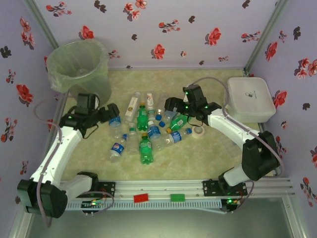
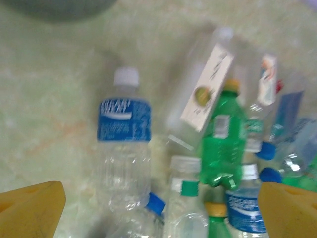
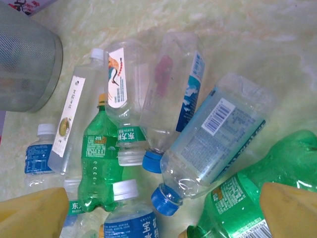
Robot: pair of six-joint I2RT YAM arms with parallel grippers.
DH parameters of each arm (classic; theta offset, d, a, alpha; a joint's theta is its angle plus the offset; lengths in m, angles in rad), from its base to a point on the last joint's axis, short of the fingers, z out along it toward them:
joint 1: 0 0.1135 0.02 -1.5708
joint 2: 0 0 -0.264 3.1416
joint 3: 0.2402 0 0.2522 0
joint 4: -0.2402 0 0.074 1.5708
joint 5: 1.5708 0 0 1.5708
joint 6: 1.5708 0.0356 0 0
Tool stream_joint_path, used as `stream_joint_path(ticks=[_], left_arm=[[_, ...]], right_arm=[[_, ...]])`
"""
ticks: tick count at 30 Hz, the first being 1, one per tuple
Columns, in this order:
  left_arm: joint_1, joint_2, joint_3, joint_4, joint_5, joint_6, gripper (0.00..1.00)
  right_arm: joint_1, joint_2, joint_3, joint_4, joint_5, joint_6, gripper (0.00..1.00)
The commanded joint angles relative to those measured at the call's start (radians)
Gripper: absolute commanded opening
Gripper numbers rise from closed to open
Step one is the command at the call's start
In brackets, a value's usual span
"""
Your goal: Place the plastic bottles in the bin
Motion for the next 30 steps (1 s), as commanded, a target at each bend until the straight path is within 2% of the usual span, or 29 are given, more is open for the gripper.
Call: stream_joint_path(ticks=[1,5,9,17,27,30], left_arm=[[-0.055,-0.001,-0.072,0.064,-0.128,-0.090,1.00],[-0.098,0.083,-0.103,0.070,-0.180,-0.084,1.00],[-0.126,0.171,-0.114,0.090,-0.187,-0.062,1.00],[-0.129,0.322,-0.120,0.189,-0.190,-0.029,0.93],[-0.130,0.472,-0.120,0.259,-0.188,-0.025,0.80],[-0.129,0.488,-0.122,0.264,-0.188,-0.029,0.73]], right_arm=[[-0.001,0.009,-0.026,0.028,-0.033,0.059,1.00],[0.013,0.009,-0.054,0.054,-0.044,0.091,1.00],[0.028,-0.001,-0.080,0.061,-0.015,0.119,1.00],[0.033,-0.006,-0.086,0.071,-0.019,0.122,1.00],[0.033,-0.002,-0.079,0.046,0.014,0.113,1.00],[0.033,0.004,-0.072,0.046,0.010,0.112,1.00]])
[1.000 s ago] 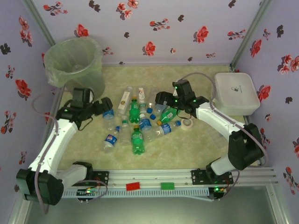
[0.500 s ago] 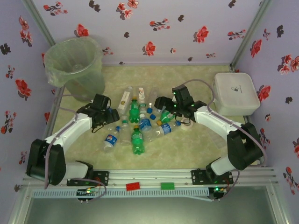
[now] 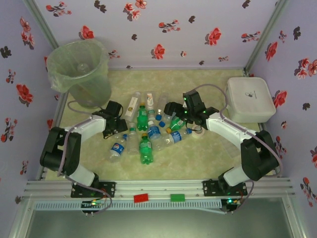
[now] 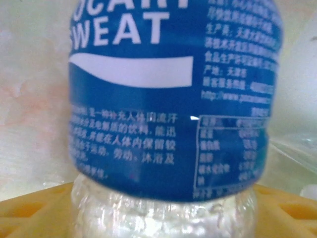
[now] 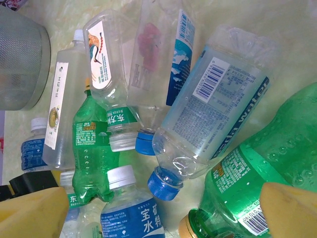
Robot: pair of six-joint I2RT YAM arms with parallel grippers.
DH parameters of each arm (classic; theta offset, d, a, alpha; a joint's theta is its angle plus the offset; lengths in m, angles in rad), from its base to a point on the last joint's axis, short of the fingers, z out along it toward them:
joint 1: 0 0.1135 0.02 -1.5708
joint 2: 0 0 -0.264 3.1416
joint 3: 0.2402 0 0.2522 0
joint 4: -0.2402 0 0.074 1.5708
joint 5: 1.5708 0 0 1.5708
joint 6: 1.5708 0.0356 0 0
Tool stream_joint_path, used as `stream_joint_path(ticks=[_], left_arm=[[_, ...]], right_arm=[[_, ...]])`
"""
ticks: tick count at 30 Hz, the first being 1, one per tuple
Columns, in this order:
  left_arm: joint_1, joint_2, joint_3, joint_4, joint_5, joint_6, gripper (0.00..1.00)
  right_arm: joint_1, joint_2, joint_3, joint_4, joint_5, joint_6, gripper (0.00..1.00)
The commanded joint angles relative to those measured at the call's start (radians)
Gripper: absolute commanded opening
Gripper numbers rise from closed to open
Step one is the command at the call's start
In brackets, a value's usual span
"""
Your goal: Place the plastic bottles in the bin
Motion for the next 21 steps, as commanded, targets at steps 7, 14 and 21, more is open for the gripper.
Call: stream_joint_path(ticks=[7,14,21], left_arm=[[-0.005,-0.017,-0.009,0.017,-0.038,0.013,0.59],[-0.005,-0.105,0.007,-0.038,-0.065,0.019,0.57],[-0.006,-0.295,0.086,-0.140,-0.102,0.077,0.54]], right_arm=[[0.006,0.012,0.023,-0.005,0.012,0.001,1.00],[0.009,0.008,0.019,0.013,-0.003,0.005,1.00],[0.014,0.005,-0.002,0.118,-0.103,0.017,1.00]])
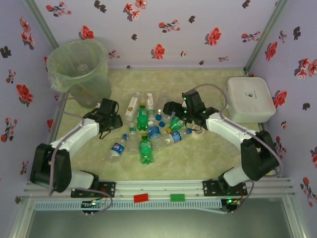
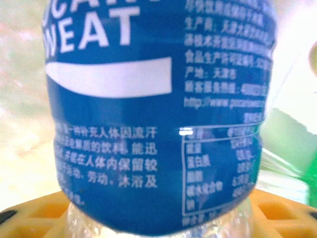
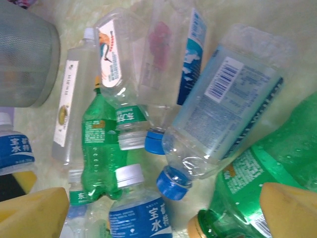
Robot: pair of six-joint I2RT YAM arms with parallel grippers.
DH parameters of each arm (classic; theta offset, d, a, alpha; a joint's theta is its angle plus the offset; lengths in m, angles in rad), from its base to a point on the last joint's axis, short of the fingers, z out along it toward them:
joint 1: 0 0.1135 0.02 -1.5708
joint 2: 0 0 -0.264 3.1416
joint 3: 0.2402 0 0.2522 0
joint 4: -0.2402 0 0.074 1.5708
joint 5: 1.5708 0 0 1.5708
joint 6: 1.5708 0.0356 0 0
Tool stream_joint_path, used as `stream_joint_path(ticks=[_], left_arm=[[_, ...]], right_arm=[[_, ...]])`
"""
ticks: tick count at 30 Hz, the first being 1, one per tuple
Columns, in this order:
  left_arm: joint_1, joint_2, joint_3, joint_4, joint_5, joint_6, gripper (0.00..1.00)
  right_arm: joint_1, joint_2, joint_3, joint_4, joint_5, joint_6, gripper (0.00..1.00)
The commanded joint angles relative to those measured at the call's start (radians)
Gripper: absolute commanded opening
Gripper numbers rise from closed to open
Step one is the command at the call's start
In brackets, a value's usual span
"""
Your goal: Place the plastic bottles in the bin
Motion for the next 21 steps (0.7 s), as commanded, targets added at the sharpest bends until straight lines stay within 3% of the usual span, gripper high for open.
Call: stream_joint_path(ticks=[1,12,21], left_arm=[[-0.005,-0.090,0.085,-0.075,-0.053,0.066,0.54],[0.017,-0.057,0.566,-0.159,-0.070,0.293,0.52],[0.162,0.131,0.975,-0.187,-0.071,0.459,0.52]], right_arm=[[0.012,0.005,-0.006,0.106,-0.083,0.019,1.00],[0.039,0.015,0.009,0.181,-0.153,-0.009,1.00],[0.040,0.023,0.039,0.137,-0.149,-0.053,1.00]])
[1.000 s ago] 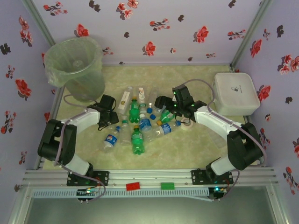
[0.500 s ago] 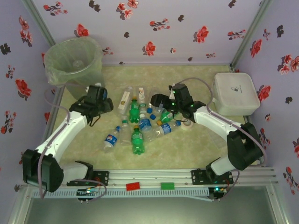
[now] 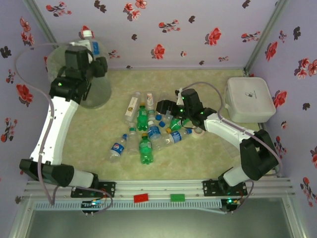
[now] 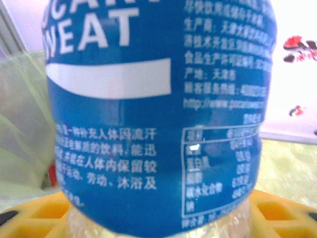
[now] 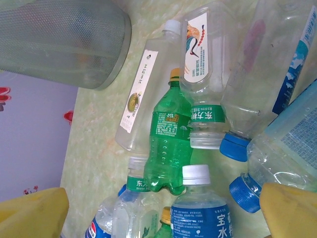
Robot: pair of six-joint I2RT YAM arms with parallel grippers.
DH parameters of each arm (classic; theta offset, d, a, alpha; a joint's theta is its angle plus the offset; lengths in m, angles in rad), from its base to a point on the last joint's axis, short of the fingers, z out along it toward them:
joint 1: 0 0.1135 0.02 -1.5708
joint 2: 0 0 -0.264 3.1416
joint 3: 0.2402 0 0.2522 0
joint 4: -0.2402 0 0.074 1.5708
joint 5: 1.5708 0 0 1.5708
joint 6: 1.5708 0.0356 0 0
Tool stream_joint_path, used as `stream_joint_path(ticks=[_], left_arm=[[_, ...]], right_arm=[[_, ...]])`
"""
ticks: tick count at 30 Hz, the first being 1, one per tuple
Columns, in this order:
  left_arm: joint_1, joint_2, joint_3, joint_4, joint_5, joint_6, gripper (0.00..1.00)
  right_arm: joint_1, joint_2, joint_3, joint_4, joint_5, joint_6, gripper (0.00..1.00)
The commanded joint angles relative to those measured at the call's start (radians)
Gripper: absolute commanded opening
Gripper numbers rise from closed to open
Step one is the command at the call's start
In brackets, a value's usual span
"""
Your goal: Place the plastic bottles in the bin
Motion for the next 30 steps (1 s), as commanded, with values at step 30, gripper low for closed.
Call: stream_joint_path(ticks=[30], left_arm=[[0.368,0.537,0.449,-0.189,0.211,-0.046,0.81]], right_arm=[[0.007,0.025,0.080,-0.126,0.059,-0.076,1.00]])
